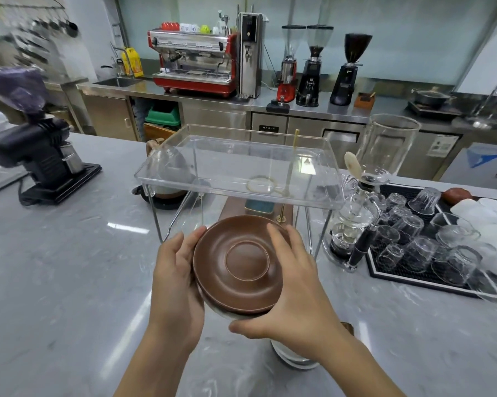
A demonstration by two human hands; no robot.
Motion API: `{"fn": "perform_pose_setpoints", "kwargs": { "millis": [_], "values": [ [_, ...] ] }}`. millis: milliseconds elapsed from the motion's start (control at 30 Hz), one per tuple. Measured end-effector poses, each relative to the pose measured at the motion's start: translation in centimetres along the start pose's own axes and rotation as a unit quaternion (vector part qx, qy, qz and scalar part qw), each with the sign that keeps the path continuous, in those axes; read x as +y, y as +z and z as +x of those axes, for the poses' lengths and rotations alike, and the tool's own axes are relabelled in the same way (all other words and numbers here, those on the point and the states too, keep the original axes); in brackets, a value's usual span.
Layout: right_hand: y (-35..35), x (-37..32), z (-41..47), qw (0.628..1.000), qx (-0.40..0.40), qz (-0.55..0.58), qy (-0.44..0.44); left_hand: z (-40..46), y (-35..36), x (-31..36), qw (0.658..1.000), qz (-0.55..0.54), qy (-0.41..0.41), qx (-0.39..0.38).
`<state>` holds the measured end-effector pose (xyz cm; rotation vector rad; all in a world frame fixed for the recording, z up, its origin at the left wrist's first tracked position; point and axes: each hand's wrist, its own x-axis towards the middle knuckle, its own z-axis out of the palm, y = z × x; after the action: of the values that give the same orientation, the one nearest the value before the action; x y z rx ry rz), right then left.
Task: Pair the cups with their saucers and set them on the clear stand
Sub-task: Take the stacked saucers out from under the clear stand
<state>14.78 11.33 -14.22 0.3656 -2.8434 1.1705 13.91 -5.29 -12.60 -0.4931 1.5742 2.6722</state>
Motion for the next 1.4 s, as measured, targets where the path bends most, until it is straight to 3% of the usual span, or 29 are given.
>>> {"fn": "perform_pose_setpoints", "kwargs": {
  "millis": [700,1400],
  "values": [
    [-10.5,6.7,-11.3,0.997,-0.037,0.047,-0.042,-11.7,9.5,-7.6,0.999,0.000,0.037,0.003],
    [-15.1,15.9,-17.0,1.000,0.008,0.025,-0.002,-12.7,16.5,-16.2,0.999,-0.008,-0.043,-0.013]
  ]
}}
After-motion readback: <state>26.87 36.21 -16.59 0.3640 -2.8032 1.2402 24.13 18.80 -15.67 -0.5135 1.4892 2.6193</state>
